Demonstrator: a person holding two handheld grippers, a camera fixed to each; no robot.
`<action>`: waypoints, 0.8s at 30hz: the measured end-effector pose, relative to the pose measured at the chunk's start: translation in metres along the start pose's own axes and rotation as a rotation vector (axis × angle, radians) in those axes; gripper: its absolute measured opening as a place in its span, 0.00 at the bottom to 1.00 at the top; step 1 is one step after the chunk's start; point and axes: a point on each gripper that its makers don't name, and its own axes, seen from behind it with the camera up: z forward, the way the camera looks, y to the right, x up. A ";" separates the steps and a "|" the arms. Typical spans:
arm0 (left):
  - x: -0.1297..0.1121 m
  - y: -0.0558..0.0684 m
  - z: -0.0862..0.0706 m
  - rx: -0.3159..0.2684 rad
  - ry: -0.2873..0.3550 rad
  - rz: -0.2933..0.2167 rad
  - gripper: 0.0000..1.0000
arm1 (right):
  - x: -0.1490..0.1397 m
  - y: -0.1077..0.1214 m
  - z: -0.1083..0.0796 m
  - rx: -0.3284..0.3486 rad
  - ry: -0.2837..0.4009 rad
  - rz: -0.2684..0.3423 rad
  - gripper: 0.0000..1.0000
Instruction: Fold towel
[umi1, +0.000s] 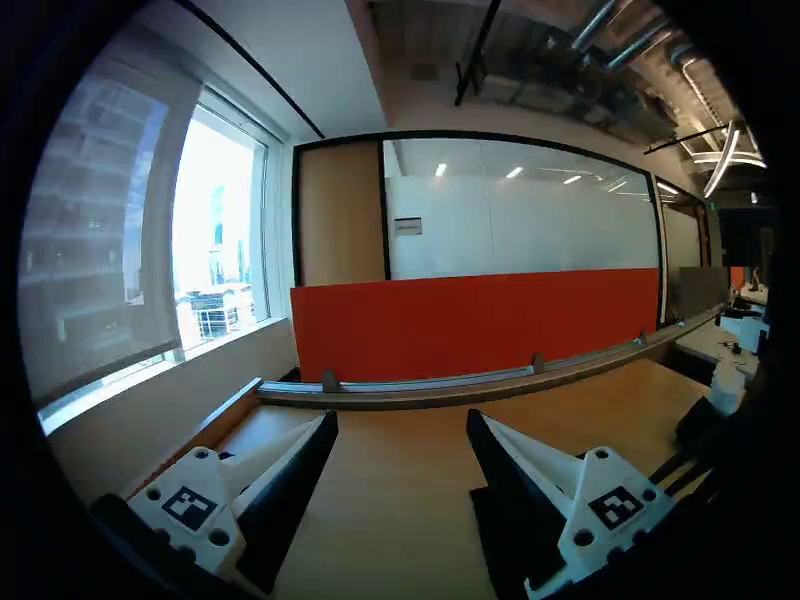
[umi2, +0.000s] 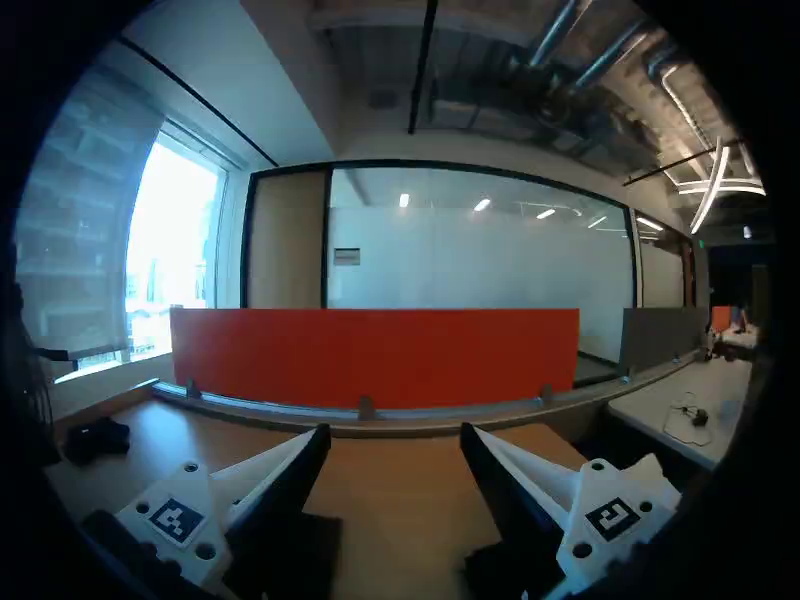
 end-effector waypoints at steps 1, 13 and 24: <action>0.002 0.000 0.000 -0.004 -0.002 0.003 0.96 | 0.002 0.000 0.000 0.001 -0.001 0.000 1.00; 0.005 0.017 0.000 -0.105 -0.074 0.045 0.96 | 0.001 -0.021 -0.004 0.114 -0.091 -0.102 1.00; -0.013 0.051 -0.002 -0.278 -0.181 0.096 0.96 | -0.015 -0.057 -0.008 0.323 -0.216 -0.197 1.00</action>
